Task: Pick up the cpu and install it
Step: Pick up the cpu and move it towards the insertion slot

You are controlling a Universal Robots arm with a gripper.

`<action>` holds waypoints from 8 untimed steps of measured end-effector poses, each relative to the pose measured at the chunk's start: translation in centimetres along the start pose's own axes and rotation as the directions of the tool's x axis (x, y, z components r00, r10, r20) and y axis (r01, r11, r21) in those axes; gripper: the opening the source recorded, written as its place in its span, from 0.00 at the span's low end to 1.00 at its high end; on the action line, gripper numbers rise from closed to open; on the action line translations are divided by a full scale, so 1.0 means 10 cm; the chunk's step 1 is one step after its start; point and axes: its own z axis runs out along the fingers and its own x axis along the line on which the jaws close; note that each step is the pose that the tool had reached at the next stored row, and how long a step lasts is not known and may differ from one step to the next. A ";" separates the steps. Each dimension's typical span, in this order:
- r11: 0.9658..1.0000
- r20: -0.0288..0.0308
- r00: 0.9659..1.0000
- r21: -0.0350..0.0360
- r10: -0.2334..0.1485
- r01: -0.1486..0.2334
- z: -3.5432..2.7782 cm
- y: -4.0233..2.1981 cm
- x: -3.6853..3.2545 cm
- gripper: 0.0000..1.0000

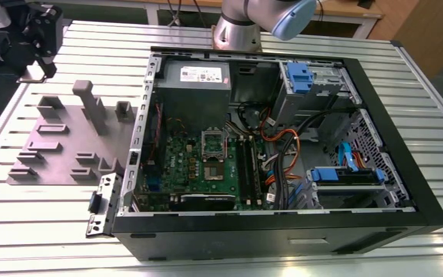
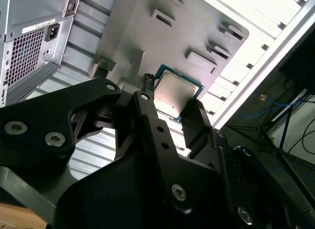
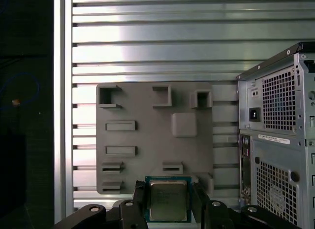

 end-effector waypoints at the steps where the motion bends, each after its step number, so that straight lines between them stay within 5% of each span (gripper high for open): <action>1: 1.000 0.000 1.000 0.000 0.000 0.000 0.000 0.000 -0.003 0.47; 8: 1.000 0.000 1.000 0.000 0.000 0.000 0.000 0.001 -0.023 0.47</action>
